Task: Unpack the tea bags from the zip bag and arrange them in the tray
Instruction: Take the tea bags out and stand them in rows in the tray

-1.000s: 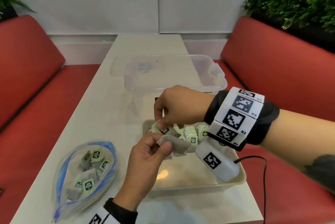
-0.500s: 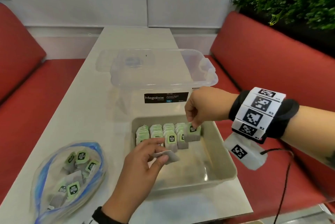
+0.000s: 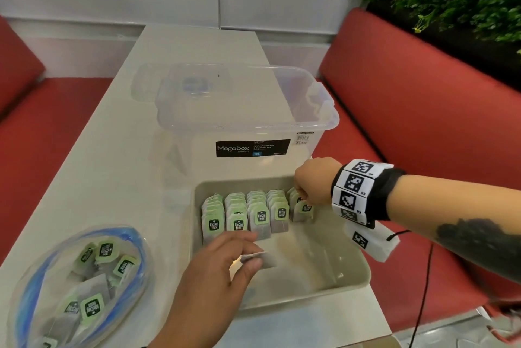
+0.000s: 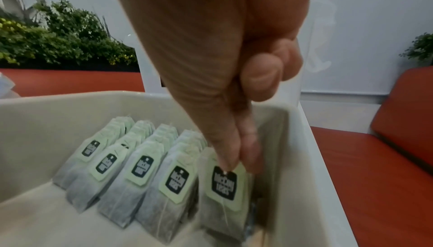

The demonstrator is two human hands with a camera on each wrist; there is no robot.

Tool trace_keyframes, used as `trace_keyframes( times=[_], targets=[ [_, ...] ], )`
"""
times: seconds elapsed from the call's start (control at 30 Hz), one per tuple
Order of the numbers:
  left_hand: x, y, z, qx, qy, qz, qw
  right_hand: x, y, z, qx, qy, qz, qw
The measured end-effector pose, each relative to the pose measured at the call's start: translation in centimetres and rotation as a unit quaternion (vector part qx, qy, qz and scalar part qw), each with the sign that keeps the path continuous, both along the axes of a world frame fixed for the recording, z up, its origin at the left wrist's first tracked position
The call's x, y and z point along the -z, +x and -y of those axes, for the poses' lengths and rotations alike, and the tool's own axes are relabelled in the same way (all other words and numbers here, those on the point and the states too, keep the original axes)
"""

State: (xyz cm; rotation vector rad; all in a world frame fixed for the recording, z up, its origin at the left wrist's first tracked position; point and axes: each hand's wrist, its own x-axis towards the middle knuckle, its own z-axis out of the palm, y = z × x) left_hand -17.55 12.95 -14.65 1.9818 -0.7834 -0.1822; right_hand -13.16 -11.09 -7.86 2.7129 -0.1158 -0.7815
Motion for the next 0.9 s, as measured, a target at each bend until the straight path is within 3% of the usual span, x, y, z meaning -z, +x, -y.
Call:
trace_keyframes(
  times=[0.67,0.9],
  targets=[
    [-1.0,0.0,0.0,0.018,0.024,-0.019,0.999,0.6,0.8,-0.6,-0.035,-0.07,-0.008,0.997],
    [-1.6,0.0,0.0,-0.047,-0.014,-0.101,0.994,0.5,0.6,-0.6,-0.027,-0.062,-0.012,0.998]
  ],
)
